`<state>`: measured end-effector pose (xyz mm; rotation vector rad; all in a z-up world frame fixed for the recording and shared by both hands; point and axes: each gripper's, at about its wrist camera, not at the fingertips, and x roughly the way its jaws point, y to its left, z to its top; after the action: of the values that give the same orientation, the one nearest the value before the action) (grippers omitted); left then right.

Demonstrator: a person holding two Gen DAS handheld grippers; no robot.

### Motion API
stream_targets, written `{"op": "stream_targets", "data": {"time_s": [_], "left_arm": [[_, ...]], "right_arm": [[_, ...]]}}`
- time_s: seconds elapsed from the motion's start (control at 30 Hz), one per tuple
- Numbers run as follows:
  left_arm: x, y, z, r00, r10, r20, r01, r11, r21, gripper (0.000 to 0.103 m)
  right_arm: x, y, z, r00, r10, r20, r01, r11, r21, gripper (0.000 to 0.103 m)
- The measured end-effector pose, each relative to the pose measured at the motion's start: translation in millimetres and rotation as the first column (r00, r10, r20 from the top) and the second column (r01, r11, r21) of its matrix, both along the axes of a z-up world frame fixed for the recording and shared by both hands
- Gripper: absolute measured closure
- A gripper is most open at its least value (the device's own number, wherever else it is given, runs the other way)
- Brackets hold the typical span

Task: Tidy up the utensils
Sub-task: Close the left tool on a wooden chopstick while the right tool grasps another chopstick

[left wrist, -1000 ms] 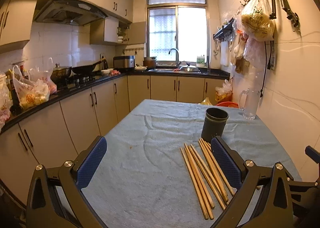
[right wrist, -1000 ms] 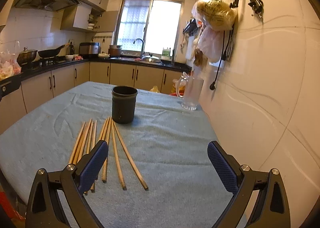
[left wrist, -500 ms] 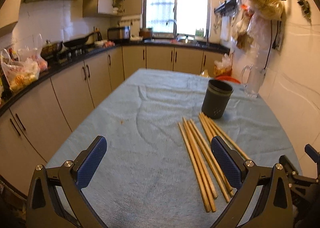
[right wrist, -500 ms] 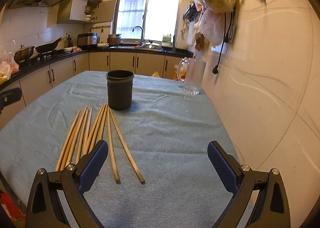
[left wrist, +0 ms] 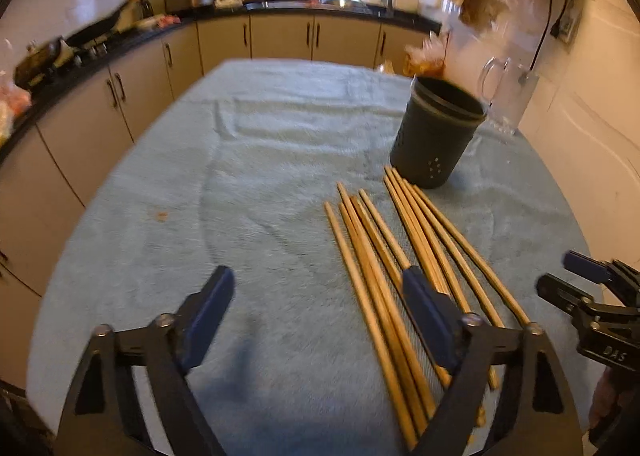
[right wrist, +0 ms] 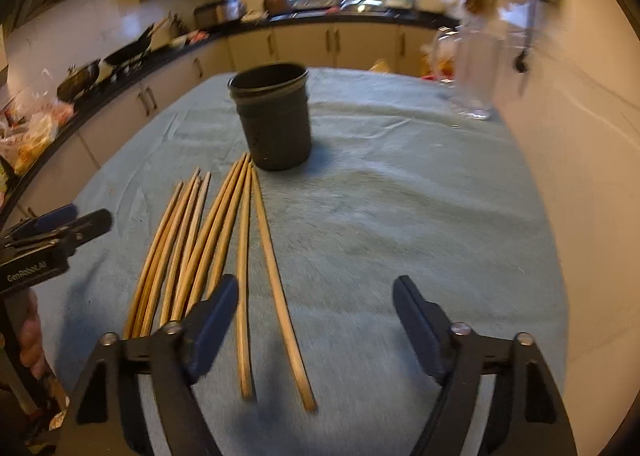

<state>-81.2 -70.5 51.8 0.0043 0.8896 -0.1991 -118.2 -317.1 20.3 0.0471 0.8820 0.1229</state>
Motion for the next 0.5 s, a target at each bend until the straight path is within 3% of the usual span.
{"op": "stream_targets", "data": {"time_s": [0.1,0.13,0.23,0.3,0.37,0.5], "left_arm": [[18,-9,-16,0.997,-0.019,-0.070,0.019,1.000,-0.009,0.041],[21,-11,-21,0.996,-0.023,-0.088,0.023,1.000,-0.005,0.049],[27,-15,-33,0.990,-0.033,-0.136,0.033,0.999,-0.002,0.059],[28,-13,-34,0.993,-0.027,-0.119,0.025,1.000,-0.014,0.065],[30,-13,-35,0.993,-0.020,-0.118,0.020,1.000,0.003,0.081],[31,-12,-35,0.994,-0.017,-0.106,0.021,0.999,0.044,0.087]], "right_arm": [[24,5,-12,0.999,0.027,-0.043,-0.026,0.999,0.026,0.034],[31,7,-16,0.997,0.035,-0.062,-0.033,0.999,0.036,0.040],[47,13,-26,0.994,0.054,-0.099,-0.050,0.998,0.041,0.046],[53,17,-31,0.992,0.062,-0.112,-0.059,0.998,0.025,0.050],[59,21,-37,0.989,0.065,-0.134,-0.064,0.998,0.016,0.055],[62,26,-39,0.990,0.064,-0.126,-0.067,0.998,-0.017,0.056]]}}
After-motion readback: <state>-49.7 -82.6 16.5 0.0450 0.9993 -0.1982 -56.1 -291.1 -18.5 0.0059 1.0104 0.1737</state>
